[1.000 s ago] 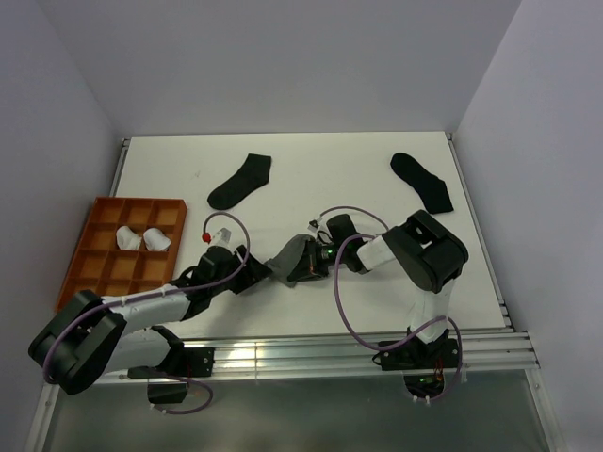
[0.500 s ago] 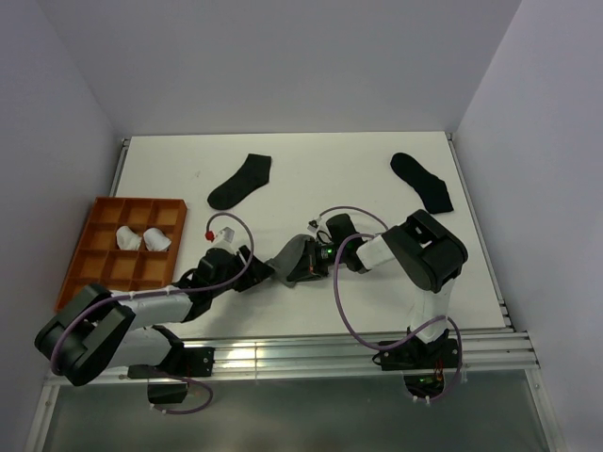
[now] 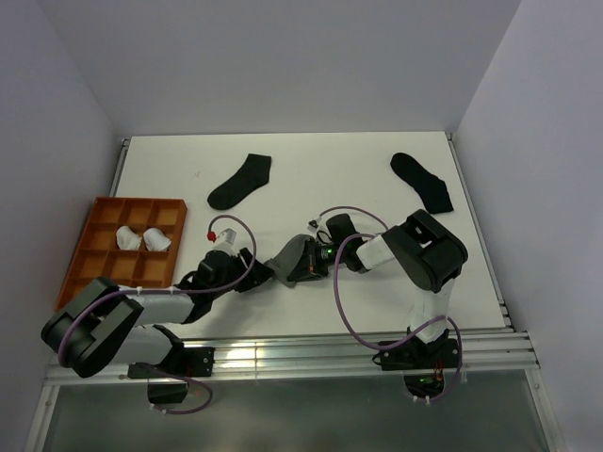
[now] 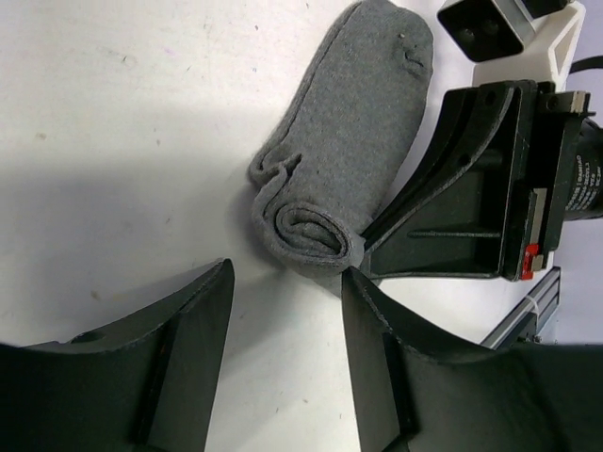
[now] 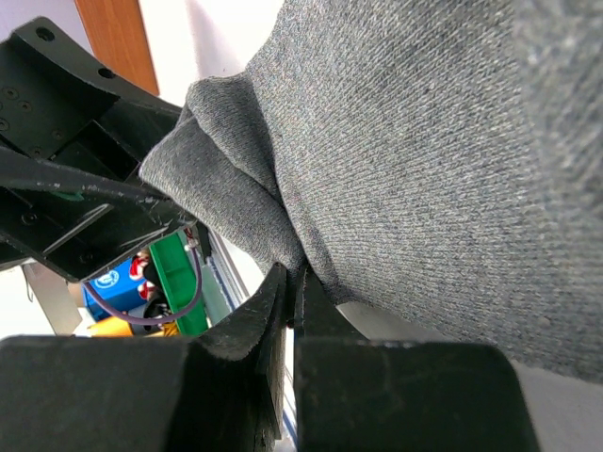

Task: Roll the socks
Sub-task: Roll the sock at the center of the board.

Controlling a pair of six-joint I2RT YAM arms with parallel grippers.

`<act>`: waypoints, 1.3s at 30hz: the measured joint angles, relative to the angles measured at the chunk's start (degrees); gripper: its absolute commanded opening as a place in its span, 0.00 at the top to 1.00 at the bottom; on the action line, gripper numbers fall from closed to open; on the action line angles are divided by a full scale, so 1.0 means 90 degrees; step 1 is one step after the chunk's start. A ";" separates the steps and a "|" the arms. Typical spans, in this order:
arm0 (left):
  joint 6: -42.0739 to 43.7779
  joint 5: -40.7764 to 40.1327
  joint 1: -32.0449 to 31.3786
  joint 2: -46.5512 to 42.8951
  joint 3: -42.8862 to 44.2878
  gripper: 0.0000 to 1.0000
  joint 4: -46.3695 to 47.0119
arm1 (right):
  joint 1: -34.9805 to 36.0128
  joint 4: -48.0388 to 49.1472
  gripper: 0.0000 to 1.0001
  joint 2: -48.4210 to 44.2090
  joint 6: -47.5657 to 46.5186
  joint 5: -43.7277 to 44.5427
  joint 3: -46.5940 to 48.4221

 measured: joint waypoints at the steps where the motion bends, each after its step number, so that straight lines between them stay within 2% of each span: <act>1: 0.0012 -0.0002 0.0000 0.0087 0.0051 0.48 0.0029 | 0.0000 -0.0002 1.00 0.0000 0.0000 -0.0002 0.0000; 8: 0.0010 -0.0107 -0.0002 0.0454 0.0282 0.52 0.0087 | 0.0000 -0.0104 1.00 0.0000 -0.0058 -0.0010 0.0046; 16: -0.0063 -0.0136 -0.0012 0.0510 0.0323 0.42 0.0187 | 0.0000 -0.0274 1.00 0.0000 -0.0160 -0.0032 0.0126; 20: -0.0100 -0.0097 -0.0012 0.0512 0.0321 0.41 0.0243 | 0.0000 -0.0274 1.00 0.0000 -0.0170 -0.0034 0.0126; 28: -0.0153 -0.0148 -0.0012 0.0493 0.0393 0.48 0.0036 | 0.0000 -0.0347 1.00 0.0000 -0.0206 -0.0039 0.0160; 39: -0.0289 -0.0197 -0.0012 0.0843 0.0665 0.50 0.0007 | 0.0000 -0.0459 1.00 0.0000 -0.0253 -0.0044 0.0211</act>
